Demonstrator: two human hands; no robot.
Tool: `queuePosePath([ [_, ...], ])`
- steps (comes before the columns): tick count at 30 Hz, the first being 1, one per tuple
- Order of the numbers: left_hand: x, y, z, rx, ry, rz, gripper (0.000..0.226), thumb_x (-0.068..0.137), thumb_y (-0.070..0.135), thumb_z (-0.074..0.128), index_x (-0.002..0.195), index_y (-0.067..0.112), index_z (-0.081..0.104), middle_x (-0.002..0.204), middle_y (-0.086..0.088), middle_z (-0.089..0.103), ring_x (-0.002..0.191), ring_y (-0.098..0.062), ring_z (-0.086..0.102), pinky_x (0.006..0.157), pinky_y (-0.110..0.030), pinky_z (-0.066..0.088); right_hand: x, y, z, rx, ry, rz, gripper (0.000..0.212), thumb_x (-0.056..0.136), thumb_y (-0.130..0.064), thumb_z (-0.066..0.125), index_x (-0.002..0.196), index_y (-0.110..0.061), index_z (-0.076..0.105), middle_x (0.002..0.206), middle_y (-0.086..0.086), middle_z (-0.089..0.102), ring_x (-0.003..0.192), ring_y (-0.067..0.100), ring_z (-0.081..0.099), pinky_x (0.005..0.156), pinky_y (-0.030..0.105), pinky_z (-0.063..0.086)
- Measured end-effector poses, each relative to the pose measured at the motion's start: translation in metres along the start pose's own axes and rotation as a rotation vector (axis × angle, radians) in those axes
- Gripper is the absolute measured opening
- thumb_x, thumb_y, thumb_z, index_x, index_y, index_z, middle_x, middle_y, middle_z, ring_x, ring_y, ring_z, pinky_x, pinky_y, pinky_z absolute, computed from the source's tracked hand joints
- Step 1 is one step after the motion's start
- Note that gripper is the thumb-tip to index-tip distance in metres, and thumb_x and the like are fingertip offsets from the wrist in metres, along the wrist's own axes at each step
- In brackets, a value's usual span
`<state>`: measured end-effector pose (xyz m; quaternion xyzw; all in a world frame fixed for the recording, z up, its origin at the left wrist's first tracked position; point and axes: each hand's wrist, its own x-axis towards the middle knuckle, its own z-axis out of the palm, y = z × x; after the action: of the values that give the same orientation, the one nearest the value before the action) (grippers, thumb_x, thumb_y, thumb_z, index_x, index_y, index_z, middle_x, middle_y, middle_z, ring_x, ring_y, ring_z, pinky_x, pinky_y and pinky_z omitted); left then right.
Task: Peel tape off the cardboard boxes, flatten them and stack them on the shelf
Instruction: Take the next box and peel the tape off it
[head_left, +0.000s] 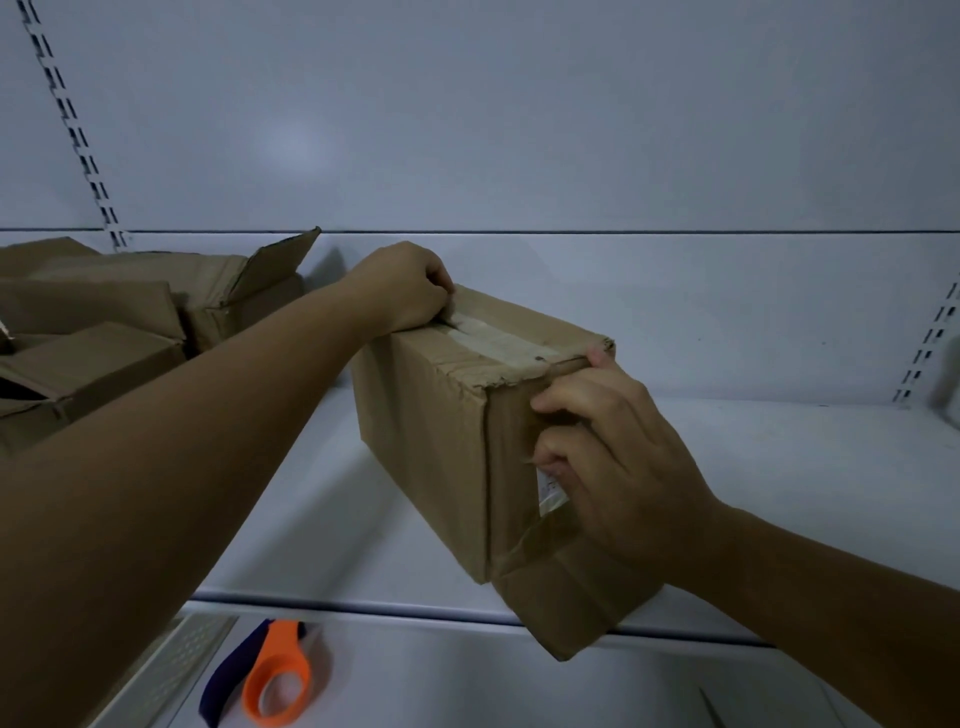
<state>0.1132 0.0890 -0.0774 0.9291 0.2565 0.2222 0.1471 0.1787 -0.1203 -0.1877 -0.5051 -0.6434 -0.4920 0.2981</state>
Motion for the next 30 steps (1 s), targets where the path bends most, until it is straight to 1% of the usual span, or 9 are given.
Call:
queuePosePath([
  [3, -0.002, 0.003, -0.001, 0.042, -0.007, -0.014, 0.029, 0.087, 0.006, 0.049, 0.108, 0.018, 0.066, 0.117, -0.003, 0.061, 0.097, -0.019, 0.054, 0.077, -0.024, 0.04, -0.002, 0.002, 0.0, 0.029, 0.019, -0.008, 0.003, 0.089, -0.009, 0.051, 0.087, -0.011, 0.049, 0.086, 0.013, 0.067, 0.09, 0.019, 0.052, 0.113, 0.04, 0.029],
  [6, -0.002, 0.005, -0.001, 0.085, -0.014, -0.025, 0.038, 0.087, -0.001, 0.045, 0.115, 0.017, 0.063, 0.127, -0.006, 0.056, 0.111, -0.024, 0.052, 0.082, -0.025, 0.039, 0.0, 0.006, -0.005, 0.122, -0.023, 0.053, 0.016, 0.098, -0.02, 0.034, 0.089, -0.013, 0.046, 0.073, 0.015, 0.068, 0.083, 0.016, 0.051, 0.11, 0.039, 0.03],
  [10, -0.001, 0.003, 0.0, 0.092, 0.004, -0.034, 0.041, 0.085, -0.004, 0.041, 0.113, 0.017, 0.064, 0.126, -0.007, 0.056, 0.112, -0.024, 0.051, 0.08, -0.025, 0.038, 0.02, 0.017, -0.019, 0.136, -0.072, 0.037, 0.037, 0.098, -0.024, 0.033, 0.082, -0.007, 0.062, 0.069, 0.013, 0.065, 0.064, 0.024, 0.06, 0.079, 0.045, 0.055],
  [12, 0.0, 0.002, 0.001, 0.075, 0.005, -0.041, 0.043, 0.084, -0.005, 0.04, 0.112, 0.017, 0.065, 0.125, -0.008, 0.057, 0.11, -0.024, 0.052, 0.08, -0.025, 0.039, 0.021, 0.02, -0.024, 0.141, -0.111, -0.003, 0.037, 0.095, -0.02, 0.042, 0.075, -0.004, 0.068, 0.073, 0.012, 0.067, 0.068, 0.022, 0.061, 0.089, 0.04, 0.052],
  [14, 0.0, 0.001, 0.0, 0.067, 0.003, -0.044, 0.042, 0.085, -0.005, 0.041, 0.111, 0.017, 0.065, 0.123, -0.007, 0.059, 0.108, -0.024, 0.053, 0.08, -0.025, 0.04, 0.013, 0.02, -0.024, 0.165, -0.145, 0.002, 0.022, 0.087, -0.015, 0.053, 0.076, -0.005, 0.069, 0.084, 0.013, 0.068, 0.083, 0.019, 0.058, 0.103, 0.034, 0.04],
  [16, 0.001, 0.001, 0.0, 0.057, 0.0, -0.048, 0.041, 0.084, -0.005, 0.042, 0.111, 0.017, 0.065, 0.121, -0.007, 0.06, 0.108, -0.023, 0.054, 0.08, -0.025, 0.04, 0.005, 0.019, -0.022, 0.171, -0.175, 0.024, 0.017, 0.082, -0.02, 0.06, 0.08, -0.006, 0.07, 0.093, 0.014, 0.067, 0.094, 0.018, 0.054, 0.108, 0.034, 0.034],
  [19, 0.0, 0.002, 0.0, 0.055, -0.002, -0.048, 0.042, 0.084, -0.005, 0.042, 0.111, 0.017, 0.065, 0.121, -0.007, 0.06, 0.11, -0.023, 0.053, 0.082, -0.025, 0.041, 0.002, 0.016, -0.017, 0.144, -0.167, 0.037, 0.021, 0.081, -0.029, 0.066, 0.084, -0.009, 0.07, 0.095, 0.014, 0.066, 0.097, 0.019, 0.053, 0.108, 0.038, 0.035],
  [24, -0.002, 0.003, -0.001, 0.079, -0.013, -0.05, 0.043, 0.084, -0.004, 0.042, 0.113, 0.018, 0.063, 0.122, -0.007, 0.059, 0.11, -0.024, 0.053, 0.082, -0.025, 0.04, 0.004, 0.009, -0.011, 0.051, -0.088, -0.011, 0.02, 0.087, -0.014, 0.057, 0.072, -0.009, 0.069, 0.097, 0.007, 0.059, 0.092, 0.019, 0.051, 0.105, 0.043, 0.036],
  [30, -0.001, 0.005, 0.0, 0.14, -0.019, -0.034, 0.04, 0.086, -0.003, 0.045, 0.117, 0.017, 0.061, 0.125, -0.008, 0.056, 0.113, -0.025, 0.051, 0.087, -0.027, 0.039, 0.013, 0.016, -0.019, 0.076, -0.161, -0.06, 0.016, 0.084, -0.012, 0.056, 0.074, -0.008, 0.068, 0.094, 0.009, 0.067, 0.094, 0.017, 0.052, 0.1, 0.041, 0.039],
])
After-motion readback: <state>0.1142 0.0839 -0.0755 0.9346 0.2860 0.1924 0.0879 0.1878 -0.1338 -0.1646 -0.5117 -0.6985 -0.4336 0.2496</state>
